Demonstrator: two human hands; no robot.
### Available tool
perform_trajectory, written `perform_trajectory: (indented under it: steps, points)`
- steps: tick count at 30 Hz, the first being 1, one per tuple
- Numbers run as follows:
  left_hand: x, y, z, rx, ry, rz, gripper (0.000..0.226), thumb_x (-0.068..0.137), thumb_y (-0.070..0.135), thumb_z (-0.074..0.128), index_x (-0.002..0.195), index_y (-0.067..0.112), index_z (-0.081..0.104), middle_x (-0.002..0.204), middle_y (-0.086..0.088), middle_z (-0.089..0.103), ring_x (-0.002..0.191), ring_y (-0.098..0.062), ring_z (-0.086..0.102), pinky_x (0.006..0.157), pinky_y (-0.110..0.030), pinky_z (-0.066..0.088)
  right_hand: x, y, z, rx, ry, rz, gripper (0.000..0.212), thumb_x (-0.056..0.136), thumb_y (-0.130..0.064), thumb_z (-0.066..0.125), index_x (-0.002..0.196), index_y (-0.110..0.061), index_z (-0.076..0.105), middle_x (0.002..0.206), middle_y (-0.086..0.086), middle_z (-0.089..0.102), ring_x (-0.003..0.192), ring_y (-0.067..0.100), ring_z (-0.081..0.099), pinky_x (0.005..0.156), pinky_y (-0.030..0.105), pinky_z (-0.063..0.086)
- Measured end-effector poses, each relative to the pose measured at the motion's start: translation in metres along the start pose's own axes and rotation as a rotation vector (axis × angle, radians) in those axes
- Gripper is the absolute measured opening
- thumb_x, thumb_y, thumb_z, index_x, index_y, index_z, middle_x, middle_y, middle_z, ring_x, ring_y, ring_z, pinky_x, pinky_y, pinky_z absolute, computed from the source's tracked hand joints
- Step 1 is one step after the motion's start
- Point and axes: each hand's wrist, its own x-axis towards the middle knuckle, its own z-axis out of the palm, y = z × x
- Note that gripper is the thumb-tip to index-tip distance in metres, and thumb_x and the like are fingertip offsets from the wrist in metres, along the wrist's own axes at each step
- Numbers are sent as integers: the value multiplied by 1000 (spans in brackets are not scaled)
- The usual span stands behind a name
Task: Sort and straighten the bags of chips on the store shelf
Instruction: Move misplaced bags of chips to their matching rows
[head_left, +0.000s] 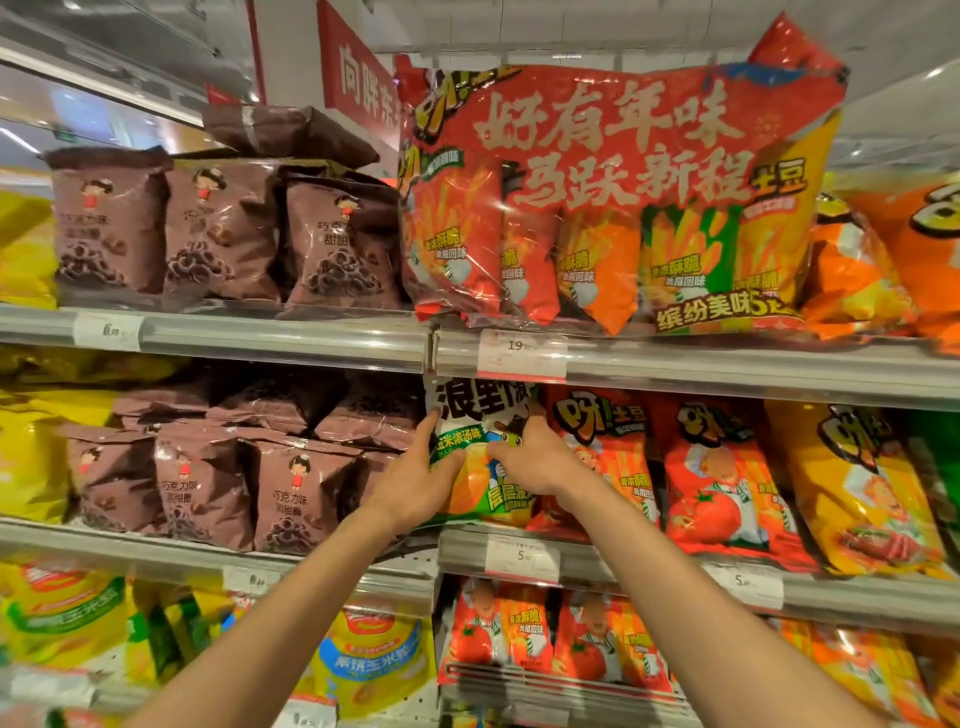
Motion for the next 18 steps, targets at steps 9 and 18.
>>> perform_trajectory:
  steps: [9, 18]
  points:
    - [-15, 13, -24, 83, 23, 123, 77, 92, 68, 45, 152, 52, 0, 128, -12, 64, 94, -29, 68, 88, -44, 53, 4, 7, 2, 191, 72, -27, 53, 99, -31, 57, 139, -5, 35, 126, 4, 49, 103, 16, 44, 84, 29, 40]
    - [-30, 12, -41, 38, 83, 134, 79, 90, 70, 45, 155, 44, 7, 88, 12, 57, 71, -11, 63, 62, -33, 49, 2, -3, 9, 301, 149, -138, 62, 90, -38, 66, 145, -20, 41, 135, -1, 56, 122, 20, 53, 102, 38, 46]
